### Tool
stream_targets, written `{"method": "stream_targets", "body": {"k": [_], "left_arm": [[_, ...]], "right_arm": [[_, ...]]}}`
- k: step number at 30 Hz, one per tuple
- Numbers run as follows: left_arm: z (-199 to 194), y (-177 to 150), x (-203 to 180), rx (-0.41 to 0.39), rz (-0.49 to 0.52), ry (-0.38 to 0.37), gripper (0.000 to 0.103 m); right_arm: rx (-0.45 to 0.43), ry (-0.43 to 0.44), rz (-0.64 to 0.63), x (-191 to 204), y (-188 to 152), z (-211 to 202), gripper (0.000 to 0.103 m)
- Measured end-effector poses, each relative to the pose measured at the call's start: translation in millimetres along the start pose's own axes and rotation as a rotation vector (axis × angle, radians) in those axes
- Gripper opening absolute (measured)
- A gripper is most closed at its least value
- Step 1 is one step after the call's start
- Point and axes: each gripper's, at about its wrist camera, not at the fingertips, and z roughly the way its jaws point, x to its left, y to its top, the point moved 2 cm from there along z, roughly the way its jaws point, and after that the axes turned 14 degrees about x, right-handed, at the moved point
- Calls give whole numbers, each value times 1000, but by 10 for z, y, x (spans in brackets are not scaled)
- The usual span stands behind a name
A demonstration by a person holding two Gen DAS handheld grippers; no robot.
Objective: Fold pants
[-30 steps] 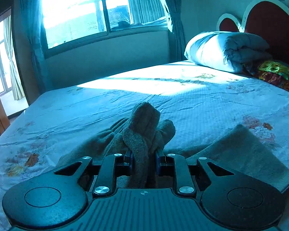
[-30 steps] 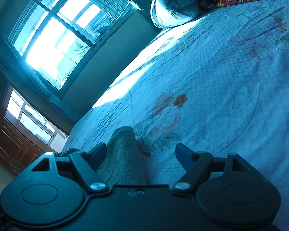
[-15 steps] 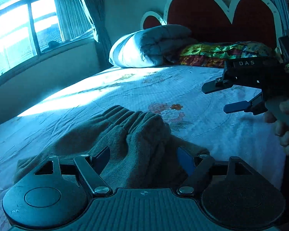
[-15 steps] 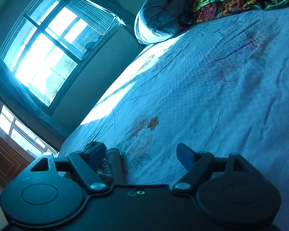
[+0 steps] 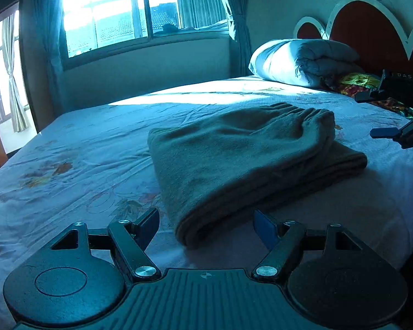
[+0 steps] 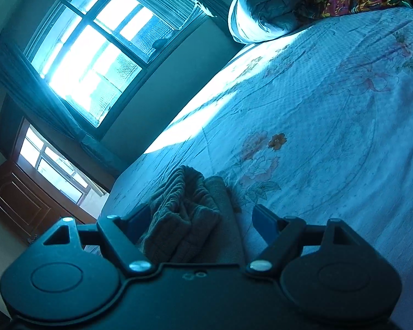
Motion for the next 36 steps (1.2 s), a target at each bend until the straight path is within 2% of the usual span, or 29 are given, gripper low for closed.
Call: {"method": "stream_targets", "body": {"k": [3, 4, 7, 8, 10, 14, 18, 20, 22, 23, 24, 26, 28, 30, 32, 34, 35, 36], "left_arm": [[195, -3, 152, 46, -58, 63, 74], [238, 17, 223, 36, -96, 73, 67], [268, 6, 523, -3, -323, 72, 67], [289, -11, 548, -1, -343, 81, 67], [416, -94, 547, 43, -340, 70, 67], [446, -146, 577, 34, -342, 49, 67], [455, -144, 542, 28, -318, 63, 67], [461, -149, 530, 31, -317, 61, 67], [457, -141, 512, 30, -314, 60, 67], [467, -134, 509, 31, -312, 58, 67], [452, -126, 496, 32, -310, 56, 67], [438, -122, 496, 22, -310, 52, 67], [455, -131, 461, 27, -294, 53, 67], [501, -139, 445, 43, -291, 44, 68], [499, -130, 452, 48, -284, 34, 70], [410, -112, 453, 44, -257, 47, 70], [362, -107, 455, 39, -246, 52, 70], [310, -94, 455, 37, -234, 59, 70]], "right_arm": [[16, -13, -12, 47, -70, 19, 76], [20, -17, -19, 62, -90, 23, 76], [38, -19, -25, 102, -123, 55, 76], [48, -9, -17, 117, -119, 76, 76], [70, 31, -7, 170, -111, 150, 76], [151, 84, 28, 267, -160, 421, 74], [186, 27, 92, 264, -192, 666, 72], [195, 30, 105, 285, -163, 754, 71], [218, -36, 71, 344, -125, 827, 50], [216, -43, 65, 353, -110, 825, 41], [201, -14, 61, 356, -102, 780, 34], [148, 16, 24, 413, -115, 574, 31], [119, -2, 3, 406, -198, 439, 31], [179, -58, 57, 200, -269, 563, 31], [187, -7, 132, 38, -270, 569, 33], [185, -1, 105, 110, -219, 463, 41], [149, -25, 72, 164, -195, 352, 49], [94, -51, 26, 211, -179, 234, 61]]}}
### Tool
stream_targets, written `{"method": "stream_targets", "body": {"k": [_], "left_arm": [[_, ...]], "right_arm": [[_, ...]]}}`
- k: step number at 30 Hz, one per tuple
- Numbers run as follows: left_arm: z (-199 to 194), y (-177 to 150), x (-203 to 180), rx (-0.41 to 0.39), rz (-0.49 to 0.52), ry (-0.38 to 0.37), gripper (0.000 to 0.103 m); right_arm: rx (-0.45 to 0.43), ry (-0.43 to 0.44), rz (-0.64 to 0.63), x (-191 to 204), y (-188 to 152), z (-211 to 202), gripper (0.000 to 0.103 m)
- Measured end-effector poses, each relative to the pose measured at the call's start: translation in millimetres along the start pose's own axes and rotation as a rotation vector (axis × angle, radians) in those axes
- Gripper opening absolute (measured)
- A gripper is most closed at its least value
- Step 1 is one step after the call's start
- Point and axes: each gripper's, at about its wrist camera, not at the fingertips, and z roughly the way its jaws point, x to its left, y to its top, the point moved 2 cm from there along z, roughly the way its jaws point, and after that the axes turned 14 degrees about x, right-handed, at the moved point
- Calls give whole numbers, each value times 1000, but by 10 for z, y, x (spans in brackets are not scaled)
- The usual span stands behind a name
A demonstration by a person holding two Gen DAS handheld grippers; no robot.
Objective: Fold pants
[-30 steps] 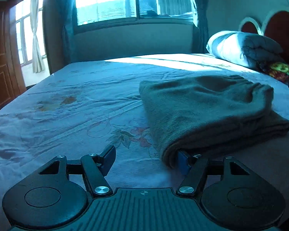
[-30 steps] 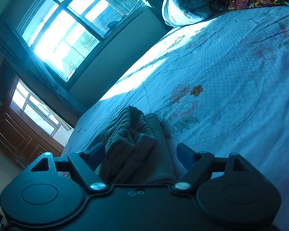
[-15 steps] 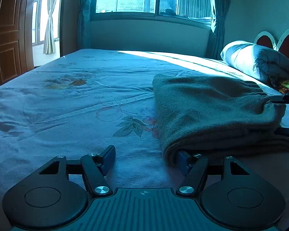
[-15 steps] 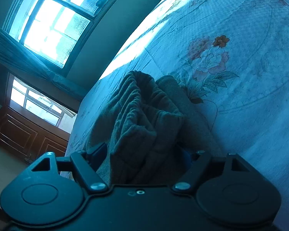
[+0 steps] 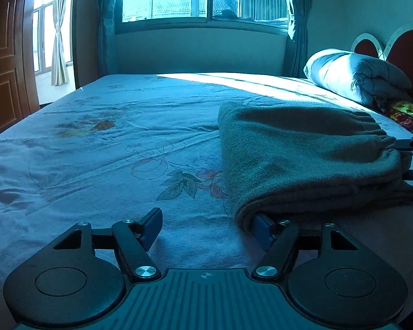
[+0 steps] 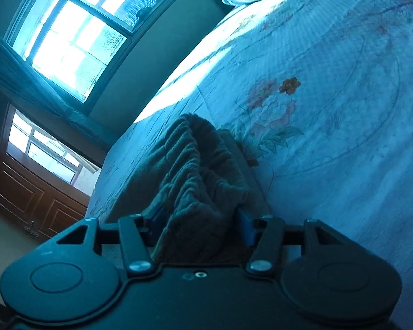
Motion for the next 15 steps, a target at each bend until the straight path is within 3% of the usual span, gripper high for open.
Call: {"method": "stream_targets", "body": {"k": [2, 5, 10, 15], "left_arm": [[-78, 21, 0, -9, 9, 2, 70], [-142, 72, -20, -14, 4, 7, 70], [-225, 116, -35, -27, 23, 9, 70], [-329, 124, 45, -49, 13, 27, 73]], "right_arm": [[-94, -25, -81, 89, 21, -190, 65], [-119, 11, -185, 247, 77, -291, 65], [-70, 28, -377, 652, -53, -116, 67], [-10, 40, -459, 854, -185, 23, 70]]}}
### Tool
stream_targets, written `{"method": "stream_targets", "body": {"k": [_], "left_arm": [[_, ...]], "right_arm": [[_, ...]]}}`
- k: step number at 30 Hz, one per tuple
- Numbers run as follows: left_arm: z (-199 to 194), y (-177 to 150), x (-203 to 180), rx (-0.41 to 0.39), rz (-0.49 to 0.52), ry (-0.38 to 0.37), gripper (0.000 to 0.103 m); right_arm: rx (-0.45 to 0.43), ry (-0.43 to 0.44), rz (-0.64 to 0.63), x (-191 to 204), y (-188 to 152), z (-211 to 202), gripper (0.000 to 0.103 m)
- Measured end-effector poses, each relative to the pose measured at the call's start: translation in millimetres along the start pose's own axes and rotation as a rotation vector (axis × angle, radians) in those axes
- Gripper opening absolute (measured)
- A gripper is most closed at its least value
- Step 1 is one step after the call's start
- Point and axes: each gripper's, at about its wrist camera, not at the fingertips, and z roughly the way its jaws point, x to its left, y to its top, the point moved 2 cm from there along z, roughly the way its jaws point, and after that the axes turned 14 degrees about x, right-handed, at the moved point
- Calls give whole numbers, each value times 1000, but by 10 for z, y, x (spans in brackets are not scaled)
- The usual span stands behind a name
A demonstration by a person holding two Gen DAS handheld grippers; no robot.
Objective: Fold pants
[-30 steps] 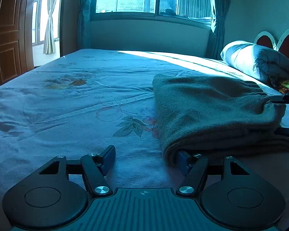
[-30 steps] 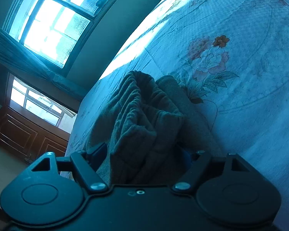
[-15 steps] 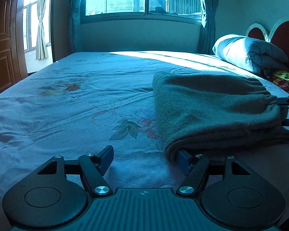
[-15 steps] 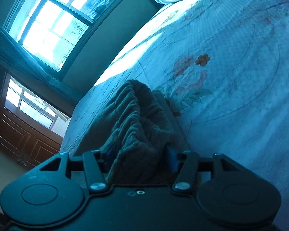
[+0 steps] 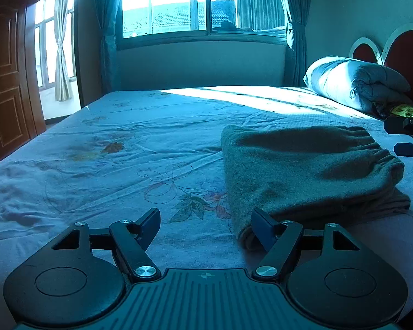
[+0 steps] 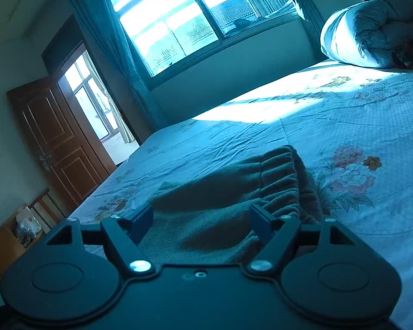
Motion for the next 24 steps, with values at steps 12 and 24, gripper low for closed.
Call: {"method": "stream_targets", "body": {"k": [12, 24], "left_arm": [[662, 494, -322, 110, 174, -22, 96], [1111, 817, 237, 177, -64, -368, 94]], "right_arm": [[287, -385, -298, -31, 39, 677, 74], [240, -19, 284, -1240, 302, 290, 66]]}}
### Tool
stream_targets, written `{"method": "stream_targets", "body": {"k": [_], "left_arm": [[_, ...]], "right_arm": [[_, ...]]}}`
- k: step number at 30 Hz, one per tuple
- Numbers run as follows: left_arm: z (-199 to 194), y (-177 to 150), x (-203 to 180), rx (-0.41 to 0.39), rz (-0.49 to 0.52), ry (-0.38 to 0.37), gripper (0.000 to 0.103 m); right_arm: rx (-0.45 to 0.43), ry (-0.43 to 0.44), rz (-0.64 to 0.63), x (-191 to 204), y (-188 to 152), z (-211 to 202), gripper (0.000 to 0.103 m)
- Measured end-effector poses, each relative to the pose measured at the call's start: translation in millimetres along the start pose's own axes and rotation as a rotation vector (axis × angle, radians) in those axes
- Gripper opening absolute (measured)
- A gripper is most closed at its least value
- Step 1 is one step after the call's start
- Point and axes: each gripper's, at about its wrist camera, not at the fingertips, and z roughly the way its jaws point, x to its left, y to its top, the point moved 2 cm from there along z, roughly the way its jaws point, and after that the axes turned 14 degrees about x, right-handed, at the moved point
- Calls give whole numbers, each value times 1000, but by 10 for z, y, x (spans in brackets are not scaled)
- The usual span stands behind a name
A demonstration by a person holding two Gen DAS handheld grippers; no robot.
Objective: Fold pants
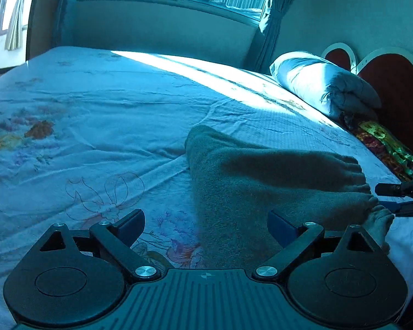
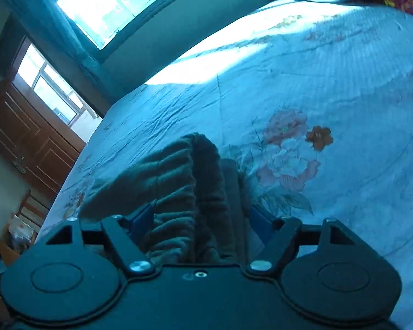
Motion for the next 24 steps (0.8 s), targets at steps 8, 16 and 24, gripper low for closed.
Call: {"method": "stream_targets", "body": {"k": [8, 16, 24], "left_arm": [[497, -108, 200, 80, -201, -269, 74], [728, -79, 363, 155, -315, -460, 55], [854, -44, 302, 166, -358, -573, 25]], "right_arm": [[51, 243, 142, -312, -167, 225, 66], [95, 322, 162, -388, -117, 303, 65], [96, 331, 66, -173, 6, 266, 32]]}}
